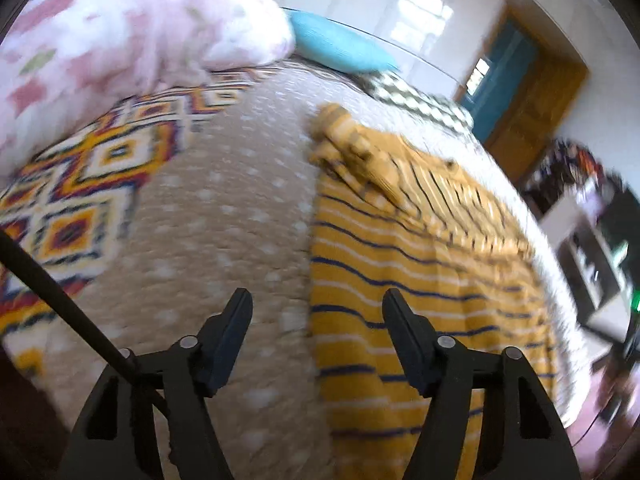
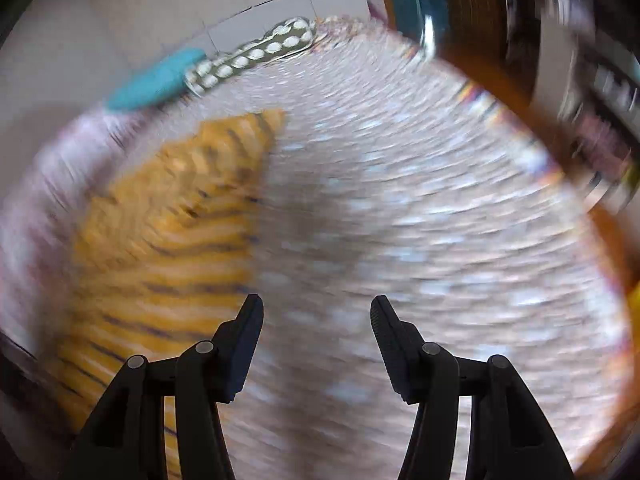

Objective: Fold small clothes

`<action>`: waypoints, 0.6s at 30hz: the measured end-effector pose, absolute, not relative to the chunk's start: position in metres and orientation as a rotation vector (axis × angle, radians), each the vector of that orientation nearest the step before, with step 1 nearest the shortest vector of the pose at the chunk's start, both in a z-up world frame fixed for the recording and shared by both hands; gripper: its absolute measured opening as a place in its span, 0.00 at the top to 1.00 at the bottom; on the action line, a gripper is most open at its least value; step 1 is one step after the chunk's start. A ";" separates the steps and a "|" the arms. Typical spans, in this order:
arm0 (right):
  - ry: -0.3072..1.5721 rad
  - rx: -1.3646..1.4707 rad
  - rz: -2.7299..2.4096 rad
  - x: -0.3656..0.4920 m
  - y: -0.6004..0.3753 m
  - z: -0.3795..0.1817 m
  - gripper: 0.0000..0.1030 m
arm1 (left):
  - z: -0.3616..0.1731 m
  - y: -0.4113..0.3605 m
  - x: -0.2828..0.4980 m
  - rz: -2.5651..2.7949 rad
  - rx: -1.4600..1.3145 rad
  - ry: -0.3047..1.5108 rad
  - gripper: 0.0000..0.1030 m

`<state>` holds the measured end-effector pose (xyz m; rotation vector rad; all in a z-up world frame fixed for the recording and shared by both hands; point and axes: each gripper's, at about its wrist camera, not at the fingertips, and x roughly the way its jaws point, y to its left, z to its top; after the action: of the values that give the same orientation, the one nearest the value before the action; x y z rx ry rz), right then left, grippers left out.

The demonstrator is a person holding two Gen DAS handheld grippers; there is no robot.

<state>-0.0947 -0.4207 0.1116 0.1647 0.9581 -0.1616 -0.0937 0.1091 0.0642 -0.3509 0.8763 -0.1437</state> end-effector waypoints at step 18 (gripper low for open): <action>0.885 0.682 0.371 -0.116 -0.362 0.050 0.41 | 0.019 0.071 -0.091 -0.444 -0.613 1.086 0.63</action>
<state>-0.1159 -0.3624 0.0505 0.6817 0.8853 0.3713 -0.0914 0.0712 0.0187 -0.6133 1.0861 -0.4444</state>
